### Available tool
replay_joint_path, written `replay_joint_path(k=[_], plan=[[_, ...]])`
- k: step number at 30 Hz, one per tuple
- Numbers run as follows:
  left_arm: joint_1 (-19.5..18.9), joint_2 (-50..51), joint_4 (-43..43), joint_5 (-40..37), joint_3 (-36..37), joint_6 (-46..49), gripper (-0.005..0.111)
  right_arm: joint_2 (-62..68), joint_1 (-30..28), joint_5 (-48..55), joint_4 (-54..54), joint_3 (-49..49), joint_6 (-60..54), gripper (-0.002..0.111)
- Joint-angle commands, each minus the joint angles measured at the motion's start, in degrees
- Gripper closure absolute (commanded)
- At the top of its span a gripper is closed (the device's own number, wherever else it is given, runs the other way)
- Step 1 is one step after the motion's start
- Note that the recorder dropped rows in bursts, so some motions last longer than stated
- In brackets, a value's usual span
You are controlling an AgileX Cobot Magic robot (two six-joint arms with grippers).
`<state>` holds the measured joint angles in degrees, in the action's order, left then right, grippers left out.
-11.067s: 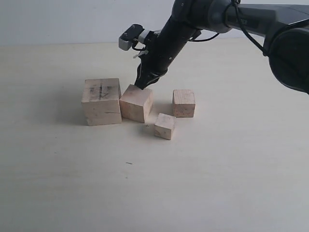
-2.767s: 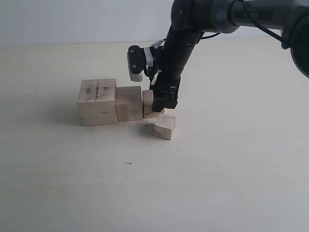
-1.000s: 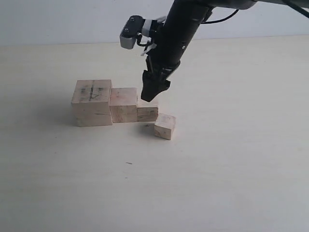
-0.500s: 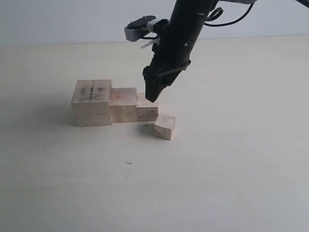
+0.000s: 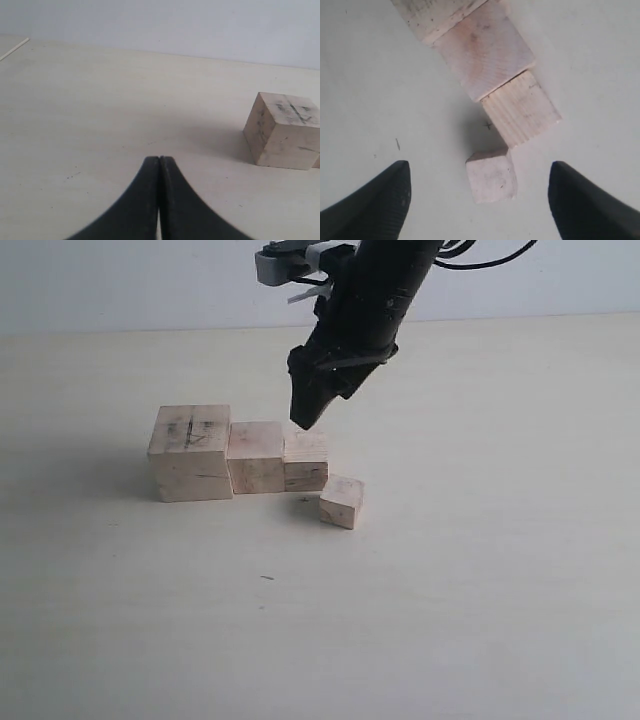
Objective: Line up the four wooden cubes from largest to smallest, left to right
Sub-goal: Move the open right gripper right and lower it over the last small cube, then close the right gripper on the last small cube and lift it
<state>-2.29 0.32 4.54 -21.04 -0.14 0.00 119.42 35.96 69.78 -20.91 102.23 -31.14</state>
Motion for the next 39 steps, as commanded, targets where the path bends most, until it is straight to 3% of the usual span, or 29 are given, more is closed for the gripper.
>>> replay_joint_path(k=[1,9,39], plan=[[0.3,-0.3,-0.1,0.6,0.1,0.0,0.107,-4.6,0.0,-0.5,0.2,-8.6,1.4,0.036],[0.3,-0.3,-0.1,0.6,0.1,0.0,0.107,-9.9,0.0,-13.6,0.3,-20.4,0.6,0.036],[0.3,-0.3,-0.1,0.6,0.1,0.0,0.107,0.8,0.0,-20.3,-3.0,-22.5,-12.5,0.041]])
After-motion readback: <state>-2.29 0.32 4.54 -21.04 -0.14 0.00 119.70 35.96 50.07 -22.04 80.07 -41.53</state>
